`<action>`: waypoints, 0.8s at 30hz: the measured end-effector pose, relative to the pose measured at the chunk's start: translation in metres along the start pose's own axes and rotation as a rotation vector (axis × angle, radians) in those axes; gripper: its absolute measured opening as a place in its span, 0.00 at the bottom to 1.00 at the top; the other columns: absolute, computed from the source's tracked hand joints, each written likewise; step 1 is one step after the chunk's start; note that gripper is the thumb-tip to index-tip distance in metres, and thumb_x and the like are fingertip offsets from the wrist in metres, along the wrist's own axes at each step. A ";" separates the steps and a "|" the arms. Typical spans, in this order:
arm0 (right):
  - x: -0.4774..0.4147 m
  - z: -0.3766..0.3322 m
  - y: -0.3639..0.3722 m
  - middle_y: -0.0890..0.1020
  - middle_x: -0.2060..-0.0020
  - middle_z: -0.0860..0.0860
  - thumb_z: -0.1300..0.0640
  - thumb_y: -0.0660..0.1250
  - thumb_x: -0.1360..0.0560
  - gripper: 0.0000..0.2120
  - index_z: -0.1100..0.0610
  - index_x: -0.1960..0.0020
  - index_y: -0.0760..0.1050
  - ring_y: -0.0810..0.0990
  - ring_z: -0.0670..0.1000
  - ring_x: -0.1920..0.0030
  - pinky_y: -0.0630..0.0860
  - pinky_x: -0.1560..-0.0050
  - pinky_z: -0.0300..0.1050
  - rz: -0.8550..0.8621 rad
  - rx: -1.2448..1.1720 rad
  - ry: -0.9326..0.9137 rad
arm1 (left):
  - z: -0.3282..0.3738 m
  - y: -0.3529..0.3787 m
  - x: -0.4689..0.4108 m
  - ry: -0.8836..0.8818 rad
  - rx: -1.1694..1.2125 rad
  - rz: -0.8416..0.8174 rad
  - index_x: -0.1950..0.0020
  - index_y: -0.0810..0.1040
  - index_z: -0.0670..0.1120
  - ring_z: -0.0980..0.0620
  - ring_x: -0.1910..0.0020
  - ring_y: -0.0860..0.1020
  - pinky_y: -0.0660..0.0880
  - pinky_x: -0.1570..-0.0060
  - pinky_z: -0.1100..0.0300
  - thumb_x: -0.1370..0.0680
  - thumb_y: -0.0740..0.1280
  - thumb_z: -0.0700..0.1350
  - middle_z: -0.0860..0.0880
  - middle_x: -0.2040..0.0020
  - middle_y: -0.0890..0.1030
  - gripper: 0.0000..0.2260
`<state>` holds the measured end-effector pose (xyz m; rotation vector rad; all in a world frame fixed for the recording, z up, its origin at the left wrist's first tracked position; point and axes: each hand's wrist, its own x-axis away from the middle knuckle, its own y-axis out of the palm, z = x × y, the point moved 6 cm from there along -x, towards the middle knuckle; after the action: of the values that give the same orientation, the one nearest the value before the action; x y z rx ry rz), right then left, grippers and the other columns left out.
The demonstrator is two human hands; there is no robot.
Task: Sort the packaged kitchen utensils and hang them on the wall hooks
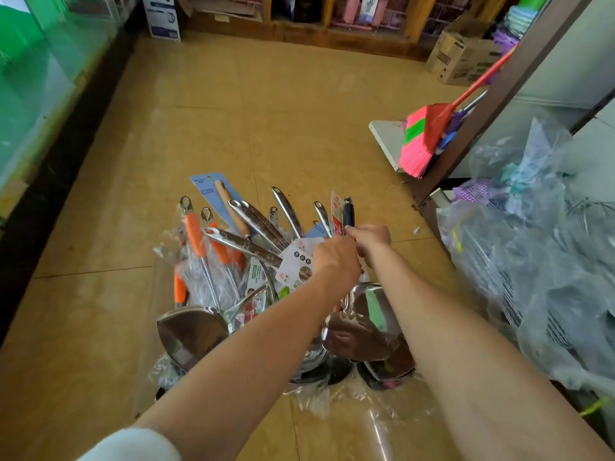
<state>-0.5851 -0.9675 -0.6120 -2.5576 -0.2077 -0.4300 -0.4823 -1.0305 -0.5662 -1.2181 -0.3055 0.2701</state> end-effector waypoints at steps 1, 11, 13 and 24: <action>0.001 -0.001 0.000 0.81 0.66 0.54 0.59 0.75 0.28 0.08 0.61 0.51 0.84 0.77 0.51 0.69 0.74 0.64 0.43 -0.007 -0.011 0.010 | 0.000 0.000 0.001 -0.010 0.008 -0.009 0.38 0.76 0.43 0.47 0.44 0.80 0.74 0.54 0.58 0.20 0.62 0.39 0.45 0.41 0.79 0.11; 0.019 -0.015 -0.009 0.83 0.60 0.57 0.61 0.75 0.29 0.09 0.63 0.50 0.82 0.79 0.52 0.66 0.77 0.67 0.43 -0.014 -0.132 -0.013 | -0.007 0.002 0.003 -0.129 0.184 -0.011 0.42 0.77 0.43 0.46 0.47 0.80 0.72 0.57 0.58 0.21 0.66 0.46 0.45 0.45 0.81 0.11; 0.023 -0.021 -0.013 0.82 0.61 0.56 0.62 0.75 0.28 0.10 0.64 0.49 0.82 0.77 0.49 0.71 0.72 0.73 0.38 -0.012 -0.176 -0.031 | -0.007 -0.001 0.007 -0.144 0.216 0.001 0.42 0.77 0.43 0.44 0.47 0.80 0.71 0.57 0.56 0.21 0.66 0.48 0.44 0.46 0.81 0.11; 0.042 -0.047 -0.047 0.86 0.54 0.59 0.60 0.74 0.28 0.10 0.62 0.49 0.82 0.86 0.56 0.56 0.84 0.53 0.54 0.009 -0.256 -0.135 | 0.008 -0.027 0.022 -0.149 0.477 -0.023 0.62 0.79 0.39 0.43 0.65 0.80 0.75 0.68 0.57 0.22 0.65 0.48 0.44 0.65 0.80 0.15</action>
<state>-0.5686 -0.9501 -0.5368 -2.8413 -0.2007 -0.2969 -0.4634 -1.0244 -0.5364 -0.7249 -0.3594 0.3904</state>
